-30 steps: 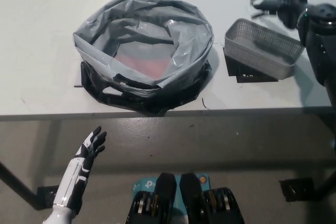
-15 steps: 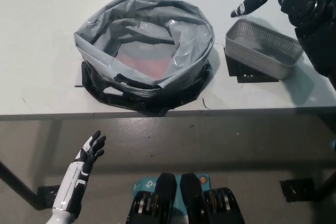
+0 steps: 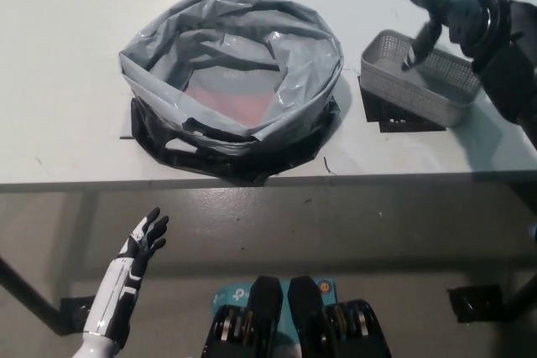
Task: Use the right hand to pick up a small rectangular container and put it into a plastic bag and lift the bag
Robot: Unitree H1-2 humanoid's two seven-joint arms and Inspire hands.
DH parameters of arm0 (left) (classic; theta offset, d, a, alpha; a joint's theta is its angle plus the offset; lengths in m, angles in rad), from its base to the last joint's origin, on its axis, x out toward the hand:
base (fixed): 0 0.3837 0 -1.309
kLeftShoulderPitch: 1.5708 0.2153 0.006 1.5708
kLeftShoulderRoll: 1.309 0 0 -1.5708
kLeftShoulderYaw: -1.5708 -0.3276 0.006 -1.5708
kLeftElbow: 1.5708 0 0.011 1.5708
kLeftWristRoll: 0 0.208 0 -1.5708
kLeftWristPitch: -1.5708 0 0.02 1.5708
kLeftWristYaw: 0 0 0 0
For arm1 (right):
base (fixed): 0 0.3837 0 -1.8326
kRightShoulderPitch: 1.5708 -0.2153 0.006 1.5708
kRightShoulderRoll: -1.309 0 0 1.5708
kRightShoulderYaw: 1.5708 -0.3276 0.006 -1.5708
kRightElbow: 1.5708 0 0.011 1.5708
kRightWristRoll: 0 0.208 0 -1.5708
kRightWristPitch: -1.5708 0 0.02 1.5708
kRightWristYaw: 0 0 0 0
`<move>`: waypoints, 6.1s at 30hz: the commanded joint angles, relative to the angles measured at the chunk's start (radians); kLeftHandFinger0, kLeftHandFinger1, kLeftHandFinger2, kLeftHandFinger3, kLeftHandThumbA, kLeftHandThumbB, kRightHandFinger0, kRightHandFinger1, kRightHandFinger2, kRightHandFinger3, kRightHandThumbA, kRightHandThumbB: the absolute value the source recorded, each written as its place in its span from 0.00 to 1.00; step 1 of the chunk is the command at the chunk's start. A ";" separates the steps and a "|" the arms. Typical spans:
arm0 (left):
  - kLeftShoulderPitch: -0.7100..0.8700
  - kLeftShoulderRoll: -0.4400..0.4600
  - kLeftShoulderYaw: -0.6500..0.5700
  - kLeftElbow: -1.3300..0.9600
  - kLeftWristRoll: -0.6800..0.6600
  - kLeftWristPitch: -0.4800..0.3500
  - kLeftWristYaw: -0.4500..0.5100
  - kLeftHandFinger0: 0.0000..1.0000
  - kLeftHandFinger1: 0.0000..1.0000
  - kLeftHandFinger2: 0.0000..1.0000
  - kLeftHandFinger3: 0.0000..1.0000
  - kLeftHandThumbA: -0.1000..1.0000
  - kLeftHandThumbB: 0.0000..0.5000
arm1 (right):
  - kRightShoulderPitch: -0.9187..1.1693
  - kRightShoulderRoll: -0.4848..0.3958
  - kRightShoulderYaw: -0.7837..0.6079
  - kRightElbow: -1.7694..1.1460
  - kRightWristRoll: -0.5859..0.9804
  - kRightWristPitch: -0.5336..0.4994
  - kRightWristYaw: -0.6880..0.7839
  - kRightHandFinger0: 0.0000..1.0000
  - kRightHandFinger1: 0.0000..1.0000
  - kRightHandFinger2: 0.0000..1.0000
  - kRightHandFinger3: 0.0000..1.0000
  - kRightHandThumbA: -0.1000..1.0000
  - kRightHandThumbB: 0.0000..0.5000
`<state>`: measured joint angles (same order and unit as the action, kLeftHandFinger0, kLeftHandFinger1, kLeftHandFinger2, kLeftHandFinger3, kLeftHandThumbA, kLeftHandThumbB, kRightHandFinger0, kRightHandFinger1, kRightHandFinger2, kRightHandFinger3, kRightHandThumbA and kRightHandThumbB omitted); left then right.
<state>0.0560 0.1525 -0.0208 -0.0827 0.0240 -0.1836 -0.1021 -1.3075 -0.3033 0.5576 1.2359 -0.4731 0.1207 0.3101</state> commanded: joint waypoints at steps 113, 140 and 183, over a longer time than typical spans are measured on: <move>0.015 0.006 0.012 -0.038 -0.008 -0.028 0.000 1.00 1.00 1.00 1.00 1.00 0.50 | -0.140 0.035 -0.343 -0.237 0.058 -0.159 -0.552 0.00 0.37 0.78 0.82 0.00 0.39; 0.003 0.012 0.010 -0.053 -0.004 -0.013 -0.006 1.00 1.00 1.00 1.00 1.00 0.50 | 0.120 0.278 -0.091 -0.590 -0.072 -0.087 -0.370 0.00 0.20 0.60 0.57 0.00 0.42; -0.043 0.024 0.016 -0.045 0.004 -0.002 -0.005 1.00 1.00 1.00 1.00 1.00 0.50 | 0.107 0.207 -0.023 -0.683 -0.129 0.068 -0.004 1.00 1.00 1.00 1.00 0.96 1.00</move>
<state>0.0267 0.1570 -0.0120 -0.0999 0.0260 -0.1768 -0.1023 -1.1061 -0.0951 0.5954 0.6167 -0.6331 0.1797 0.2876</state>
